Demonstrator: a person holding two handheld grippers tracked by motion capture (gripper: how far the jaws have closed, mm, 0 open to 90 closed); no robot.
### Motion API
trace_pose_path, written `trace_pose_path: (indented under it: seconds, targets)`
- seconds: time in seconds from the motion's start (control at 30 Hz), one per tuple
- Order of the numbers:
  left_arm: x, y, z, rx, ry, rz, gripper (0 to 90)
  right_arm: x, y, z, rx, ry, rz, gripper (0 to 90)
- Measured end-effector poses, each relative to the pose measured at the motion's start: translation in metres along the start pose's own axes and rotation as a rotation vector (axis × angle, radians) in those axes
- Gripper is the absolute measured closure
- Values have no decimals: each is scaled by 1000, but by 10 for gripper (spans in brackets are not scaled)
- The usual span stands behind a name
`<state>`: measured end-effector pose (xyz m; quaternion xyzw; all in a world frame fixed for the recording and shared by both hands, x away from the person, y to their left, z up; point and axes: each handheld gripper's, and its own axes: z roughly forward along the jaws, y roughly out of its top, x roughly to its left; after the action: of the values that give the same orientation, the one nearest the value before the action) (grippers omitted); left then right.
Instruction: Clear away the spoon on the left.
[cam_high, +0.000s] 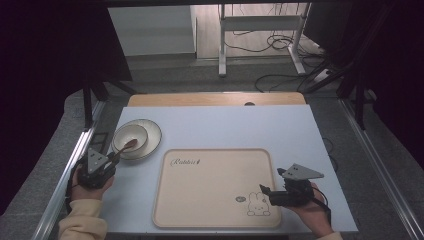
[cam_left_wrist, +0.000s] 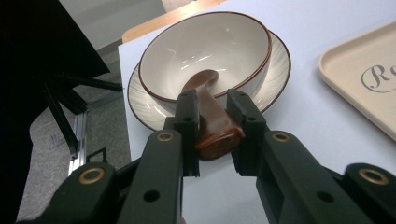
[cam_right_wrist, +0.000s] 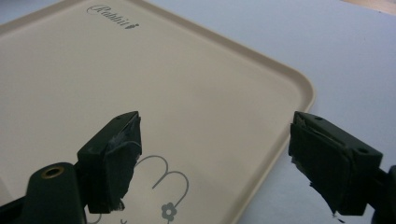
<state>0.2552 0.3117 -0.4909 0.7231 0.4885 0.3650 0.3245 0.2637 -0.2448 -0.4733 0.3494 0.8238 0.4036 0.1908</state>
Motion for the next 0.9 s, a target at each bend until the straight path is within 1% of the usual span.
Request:
trace_pose_path:
  seconds: [0.13,0.2,0.3,0.47,0.5,0.53,0.57,0.6,0.63,0.67,0.77,0.9]
  targets:
    - [0,1,-2,-13,3,-11,763,0,0,0,1,-1,-1,173]
    - [0,2,-4,-28,8,-24,764,0,0,0,1,-1,-2,173]
    - [1,6,-9,-63,13,-48,765,0,0,0,0,-1,-2,173]
    - [2,8,-12,-83,4,-62,768,0,0,0,1,-1,-3,173]
    - [1,8,-13,-97,6,-66,768,0,0,0,1,-1,-3,173]
    - [1,8,-13,-97,6,-66,769,0,0,0,0,-2,-2,173]
    - [2,10,-15,-110,16,-73,769,0,0,0,0,-3,-3,173]
    - [2,11,-17,-118,17,-78,769,0,0,0,-3,-4,-4,173]
    - [2,12,-18,-130,16,-84,770,0,0,0,-4,-4,-4,173]
    - [2,12,-18,-130,16,-84,770,0,0,0,-5,-4,-5,173]
    - [1,16,-24,-161,13,-93,771,0,0,0,-5,-5,-6,173]
    - [1,19,-28,-179,8,-99,772,1,1,-1,-13,-7,-9,173]
